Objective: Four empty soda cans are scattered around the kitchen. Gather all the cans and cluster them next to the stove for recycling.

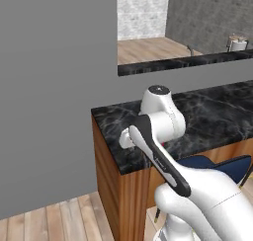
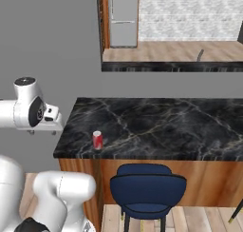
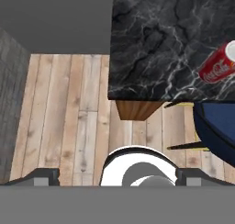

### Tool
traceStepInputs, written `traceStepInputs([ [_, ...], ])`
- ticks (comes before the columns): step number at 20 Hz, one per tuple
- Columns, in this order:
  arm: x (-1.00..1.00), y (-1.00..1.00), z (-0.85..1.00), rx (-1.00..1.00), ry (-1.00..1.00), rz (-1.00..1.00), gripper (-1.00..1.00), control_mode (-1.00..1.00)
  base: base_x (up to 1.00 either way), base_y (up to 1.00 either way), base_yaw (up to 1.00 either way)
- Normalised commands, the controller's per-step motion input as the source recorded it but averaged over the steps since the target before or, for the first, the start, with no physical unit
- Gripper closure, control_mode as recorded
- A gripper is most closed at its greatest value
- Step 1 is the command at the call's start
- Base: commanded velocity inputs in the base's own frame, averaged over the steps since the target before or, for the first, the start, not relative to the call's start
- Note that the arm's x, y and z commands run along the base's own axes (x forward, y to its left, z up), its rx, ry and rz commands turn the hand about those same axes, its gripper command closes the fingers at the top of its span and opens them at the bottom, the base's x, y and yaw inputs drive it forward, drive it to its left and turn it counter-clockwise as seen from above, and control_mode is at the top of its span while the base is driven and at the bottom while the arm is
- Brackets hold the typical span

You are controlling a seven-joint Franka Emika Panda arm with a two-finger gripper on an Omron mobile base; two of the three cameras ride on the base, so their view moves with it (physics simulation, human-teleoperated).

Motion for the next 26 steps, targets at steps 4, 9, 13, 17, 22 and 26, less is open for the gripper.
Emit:
traceStepInputs([
  [4, 0.01, -0.07, 0.07, -0.01, 0.18, -0.08, -1.00, -1.00, 0.00, 0.00, 0.00],
  [9, 0.01, -0.11, 0.02, -0.07, 0.12, -0.06, -1.00, -1.00, 0.00, 0.00, 0.00],
  [13, 0.08, -0.21, 0.00, -0.11, 0.05, -0.02, -1.00, -1.00, 0.00, 0.00, 0.00],
  [17, 0.04, -0.27, -0.02, -0.16, 0.00, 0.00, -1.00, -1.00, 0.00, 0.00, 0.00],
  [22, 0.04, -0.31, -0.05, -0.12, 0.00, 0.00, -1.00, -1.00, 0.00, 0.00, 0.00],
  [26, 0.08, -0.36, -0.01, 0.00, 0.06, 0.00, -1.00, -1.00, 0.00, 0.00, 0.00],
])
